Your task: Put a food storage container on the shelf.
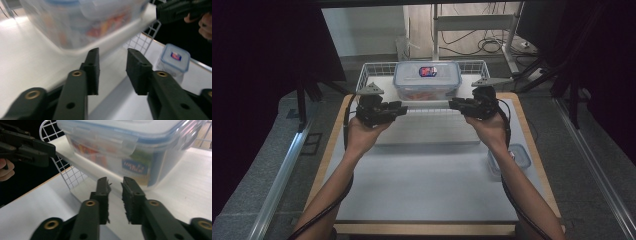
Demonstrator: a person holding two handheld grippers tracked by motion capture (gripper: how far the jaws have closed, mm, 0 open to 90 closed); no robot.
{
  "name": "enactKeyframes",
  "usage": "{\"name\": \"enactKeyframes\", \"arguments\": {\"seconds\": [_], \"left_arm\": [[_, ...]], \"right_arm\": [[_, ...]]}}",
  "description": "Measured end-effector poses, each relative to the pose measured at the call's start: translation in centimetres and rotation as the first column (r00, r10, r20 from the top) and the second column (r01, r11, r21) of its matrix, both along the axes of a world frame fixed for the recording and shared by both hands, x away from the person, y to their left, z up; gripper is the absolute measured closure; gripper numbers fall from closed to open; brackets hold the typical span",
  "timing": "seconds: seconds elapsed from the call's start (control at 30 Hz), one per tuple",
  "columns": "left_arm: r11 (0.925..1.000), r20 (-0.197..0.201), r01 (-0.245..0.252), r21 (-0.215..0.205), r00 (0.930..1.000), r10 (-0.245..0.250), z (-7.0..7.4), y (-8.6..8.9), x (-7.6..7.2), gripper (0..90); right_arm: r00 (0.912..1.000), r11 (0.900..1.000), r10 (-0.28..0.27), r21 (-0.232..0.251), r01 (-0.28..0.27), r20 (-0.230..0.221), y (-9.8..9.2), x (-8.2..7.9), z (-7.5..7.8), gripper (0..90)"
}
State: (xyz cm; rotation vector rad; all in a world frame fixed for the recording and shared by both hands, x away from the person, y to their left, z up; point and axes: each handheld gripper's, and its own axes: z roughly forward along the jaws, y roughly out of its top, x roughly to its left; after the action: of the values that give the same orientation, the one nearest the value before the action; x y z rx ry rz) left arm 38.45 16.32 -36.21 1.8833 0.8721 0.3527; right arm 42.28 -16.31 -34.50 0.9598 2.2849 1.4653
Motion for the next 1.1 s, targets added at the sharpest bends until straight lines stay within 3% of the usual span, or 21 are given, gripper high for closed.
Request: {"name": "enactKeyframes", "arguments": {"seconds": [0.17,0.4,0.57,0.77,1.1], "left_arm": [[0.9984,-0.005,0.028,0.049,0.9996,-0.028,-1.2,-0.4,-1.1,50.1],[0.9931,0.018,0.024,0.115,0.9995,-0.026,-2.6,-0.6,-3.0,37.3],[0.9936,0.027,0.029,0.109,0.9991,-0.032,-3.4,-0.8,-4.6,29.1],[0.9897,0.038,0.017,0.142,0.999,-0.022,-4.7,-1.0,-6.1,20.0],[0.9964,0.019,-0.015,0.084,0.9997,0.014,-7.5,0.0,-8.8,10.7]], "right_arm": [[0.9999,1.0,0.006,-0.006,-0.006,0.011,-0.3,-1.0,-0.5,61.9],[0.9997,0.999,0.012,-0.032,-0.011,0.023,-1.0,-2.5,-1.5,49.1],[0.9996,0.998,0.01,-0.062,-0.009,0.026,-1.3,-3.5,-2.9,40.3],[0.9993,0.995,0.009,-0.098,-0.005,0.038,-1.6,-4.6,-4.3,32.2],[0.999,0.994,0.018,-0.104,-0.014,0.041,-2.4,-6.3,-6.6,21.8]]}}
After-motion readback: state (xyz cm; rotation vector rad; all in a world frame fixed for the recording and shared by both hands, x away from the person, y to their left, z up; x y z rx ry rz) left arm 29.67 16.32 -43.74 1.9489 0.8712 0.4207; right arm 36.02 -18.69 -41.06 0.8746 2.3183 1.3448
